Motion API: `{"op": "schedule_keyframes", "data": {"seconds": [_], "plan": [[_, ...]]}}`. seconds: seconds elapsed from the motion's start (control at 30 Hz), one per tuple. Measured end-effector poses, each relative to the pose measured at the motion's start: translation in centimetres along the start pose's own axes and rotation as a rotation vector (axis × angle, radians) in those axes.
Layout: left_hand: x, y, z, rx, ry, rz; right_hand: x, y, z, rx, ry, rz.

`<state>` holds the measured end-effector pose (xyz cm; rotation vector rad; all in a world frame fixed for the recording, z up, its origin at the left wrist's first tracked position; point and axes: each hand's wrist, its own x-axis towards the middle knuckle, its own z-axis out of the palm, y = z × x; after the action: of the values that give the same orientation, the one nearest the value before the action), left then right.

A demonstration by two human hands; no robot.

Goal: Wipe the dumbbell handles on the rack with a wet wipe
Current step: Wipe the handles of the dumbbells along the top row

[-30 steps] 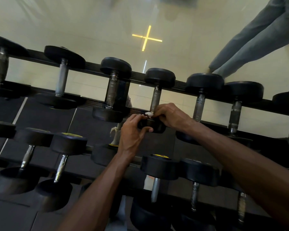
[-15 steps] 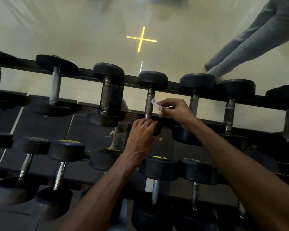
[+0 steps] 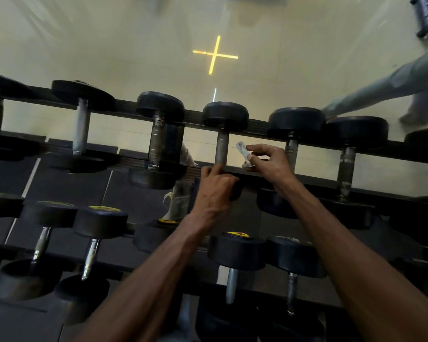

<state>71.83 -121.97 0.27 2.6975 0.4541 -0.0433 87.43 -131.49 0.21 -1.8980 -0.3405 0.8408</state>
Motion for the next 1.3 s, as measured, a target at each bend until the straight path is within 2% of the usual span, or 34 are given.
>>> {"op": "schedule_keyframes", "data": {"seconds": [0.03,0.1,0.17,0.33,0.43,0.53,0.63,0.8,1.13,1.2,1.3], "plan": [[-0.9,-0.9,-0.3,-0.176,0.080,-0.028,0.0,-0.1,0.1,0.000,-0.005,0.003],[-2.7,-2.2,-1.2,-0.472,0.136,-0.107,-0.1,-0.3,0.6,-0.013,-0.026,-0.008],[-3.6,-2.8,-1.5,-0.573,0.125,-0.134,-0.3,-0.8,1.1,-0.058,-0.048,-0.022],[-3.7,-3.2,-1.4,-0.539,0.107,-0.104,-0.6,-2.2,2.2,-0.274,-0.090,-0.165],[-4.7,-3.0,-1.0,-0.550,0.157,-0.176,-0.6,-2.5,2.8,-0.387,-0.076,-0.270],[-5.9,-3.0,0.0,-0.553,0.290,-0.311,-1.4,-2.4,4.3,-0.602,-0.241,-0.420],[-6.1,-2.6,0.5,-0.534,0.318,-0.349,-1.6,-2.5,5.2,-0.881,-0.411,-0.637],[-6.0,-2.2,0.2,-0.499,0.337,-0.386,-1.6,-4.3,5.7,-1.129,-0.524,-0.727],[-5.9,-2.7,0.1,-0.407,0.329,-0.313,-1.3,-4.5,4.7,-1.097,-0.578,-0.717],[-5.8,-2.8,0.0,-0.368,0.314,-0.295,-0.8,-4.9,4.5,-1.050,-0.506,-0.717],[-5.6,-2.9,0.0,-0.330,0.302,-0.293,0.4,-5.3,4.3,-0.908,-0.267,-0.684]]}}
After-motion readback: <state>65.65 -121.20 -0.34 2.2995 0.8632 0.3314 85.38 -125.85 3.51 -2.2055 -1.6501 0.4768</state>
